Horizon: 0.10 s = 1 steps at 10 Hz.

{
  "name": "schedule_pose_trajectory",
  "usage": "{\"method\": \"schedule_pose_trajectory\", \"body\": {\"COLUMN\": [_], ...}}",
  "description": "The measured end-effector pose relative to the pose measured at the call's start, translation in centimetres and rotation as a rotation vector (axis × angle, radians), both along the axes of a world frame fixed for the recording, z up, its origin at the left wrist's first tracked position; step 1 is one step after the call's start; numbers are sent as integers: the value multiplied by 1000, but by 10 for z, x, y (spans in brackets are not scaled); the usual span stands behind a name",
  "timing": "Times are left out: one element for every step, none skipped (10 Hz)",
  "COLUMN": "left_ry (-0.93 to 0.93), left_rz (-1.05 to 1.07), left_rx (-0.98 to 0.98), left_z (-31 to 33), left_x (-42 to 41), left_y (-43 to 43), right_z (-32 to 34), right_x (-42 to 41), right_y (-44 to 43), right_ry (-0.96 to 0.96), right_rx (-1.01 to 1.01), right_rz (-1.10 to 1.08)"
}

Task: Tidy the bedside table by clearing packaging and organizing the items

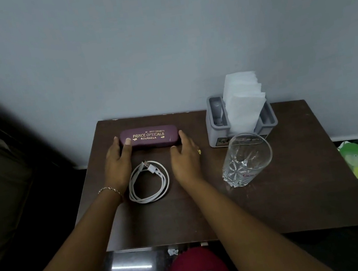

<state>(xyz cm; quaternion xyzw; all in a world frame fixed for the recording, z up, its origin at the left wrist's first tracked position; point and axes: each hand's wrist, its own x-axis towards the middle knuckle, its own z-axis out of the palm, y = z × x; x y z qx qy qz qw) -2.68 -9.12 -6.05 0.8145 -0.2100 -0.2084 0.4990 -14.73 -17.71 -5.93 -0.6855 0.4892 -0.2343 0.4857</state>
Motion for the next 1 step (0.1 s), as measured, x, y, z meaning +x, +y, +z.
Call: {"method": "schedule_pose_trajectory", "body": {"left_ry": [36], "left_rz": [34], "left_rx": [-14], "left_z": [5], "left_x": [-2], "left_y": [7], "right_z": [4], "right_x": [-8], "right_y": [2], "right_ry": [-27], "right_rx": [62], "right_rz": [-3]}}
